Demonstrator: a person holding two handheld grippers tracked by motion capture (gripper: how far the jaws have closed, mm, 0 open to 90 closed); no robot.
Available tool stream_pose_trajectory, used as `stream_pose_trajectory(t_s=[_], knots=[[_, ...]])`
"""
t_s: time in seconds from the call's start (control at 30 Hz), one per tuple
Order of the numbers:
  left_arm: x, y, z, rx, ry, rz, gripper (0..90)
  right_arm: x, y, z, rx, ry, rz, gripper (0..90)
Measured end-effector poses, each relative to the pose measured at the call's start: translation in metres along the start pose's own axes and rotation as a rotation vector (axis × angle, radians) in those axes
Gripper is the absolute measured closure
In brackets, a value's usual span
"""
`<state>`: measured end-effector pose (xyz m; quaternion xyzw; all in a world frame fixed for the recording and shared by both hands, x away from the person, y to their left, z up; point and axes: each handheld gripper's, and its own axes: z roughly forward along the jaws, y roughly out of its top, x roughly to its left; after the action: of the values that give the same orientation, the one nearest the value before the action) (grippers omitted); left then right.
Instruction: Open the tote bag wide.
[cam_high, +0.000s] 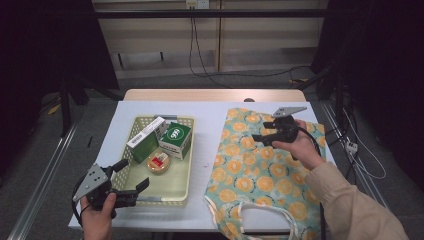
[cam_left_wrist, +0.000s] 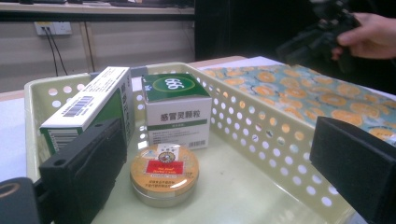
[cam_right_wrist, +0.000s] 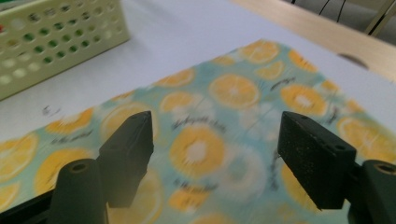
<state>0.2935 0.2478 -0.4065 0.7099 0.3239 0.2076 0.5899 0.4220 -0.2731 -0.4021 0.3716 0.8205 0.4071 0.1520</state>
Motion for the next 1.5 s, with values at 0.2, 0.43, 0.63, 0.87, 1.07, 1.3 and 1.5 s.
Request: stream_pose_trajectory(t_s=[0.2, 0.43, 0.63, 0.87, 1.07, 1.3, 1.5], knots=[[-0.002, 0.001, 0.001, 0.006, -0.007, 0.008, 3.4, 0.033, -0.031, -0.018, 0.042, 0.065, -0.039, 27.9], [-0.004, 0.001, 0.004, 0.012, -0.015, 0.007, 3.4, 0.067, -0.055, -0.029, 0.045, 0.133, -0.079, 33.5], [-0.005, 0.001, 0.004, 0.009, -0.013, 0.012, 3.4, 0.085, -0.071, -0.031, 0.075, 0.153, -0.093, 30.7], [-0.006, 0.002, 0.004, 0.014, -0.017, 0.02, 3.4, 0.098, -0.083, -0.032, 0.079, 0.177, -0.109, 29.0], [-0.006, 0.002, 0.004, 0.009, -0.02, 0.017, 3.4, 0.111, -0.088, -0.033, 0.072, 0.191, -0.128, 29.0], [-0.008, 0.002, 0.006, 0.016, -0.025, 0.027, 3.4, 0.13, -0.093, -0.032, 0.081, 0.239, -0.169, 33.5], [-0.008, 0.002, 0.006, 0.012, -0.023, 0.022, 3.4, 0.131, -0.098, -0.025, 0.082, 0.23, -0.217, 60.1]])
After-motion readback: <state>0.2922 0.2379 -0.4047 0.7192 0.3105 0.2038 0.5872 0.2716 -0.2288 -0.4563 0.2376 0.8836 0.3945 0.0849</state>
